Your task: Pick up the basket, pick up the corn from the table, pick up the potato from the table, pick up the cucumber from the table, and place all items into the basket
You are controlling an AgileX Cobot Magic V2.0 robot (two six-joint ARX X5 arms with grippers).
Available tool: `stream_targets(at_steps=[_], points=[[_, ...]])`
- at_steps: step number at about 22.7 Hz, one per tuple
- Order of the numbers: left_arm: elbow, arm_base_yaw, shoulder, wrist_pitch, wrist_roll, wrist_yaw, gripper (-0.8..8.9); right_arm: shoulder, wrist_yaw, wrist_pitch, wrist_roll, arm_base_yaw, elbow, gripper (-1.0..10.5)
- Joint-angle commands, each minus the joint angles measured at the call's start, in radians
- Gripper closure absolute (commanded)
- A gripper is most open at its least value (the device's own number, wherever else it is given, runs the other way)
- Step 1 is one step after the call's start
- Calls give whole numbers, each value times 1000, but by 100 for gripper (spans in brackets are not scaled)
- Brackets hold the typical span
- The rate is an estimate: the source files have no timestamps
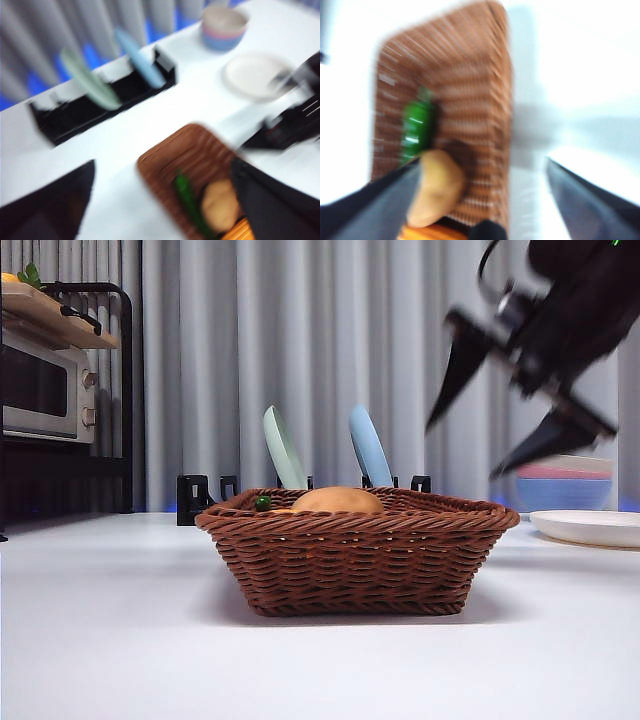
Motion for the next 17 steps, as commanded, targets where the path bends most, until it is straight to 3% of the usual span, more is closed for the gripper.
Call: stream_targets(at_steps=[1,3,10,17], points=[[-4,19,1,-60,44,-66,821,-120,-2,-3,-126,4,7,670],[-4,26,-1,-85,54,-91,822,-238,1,-19,-226,6,7,975],[-86,26,-77,-12,61,-140,822,-446,320,-145,-373,38,7,958],[-463,26,-307,258,61,-143,822,-554,340,-147,-404,85,2,958]])
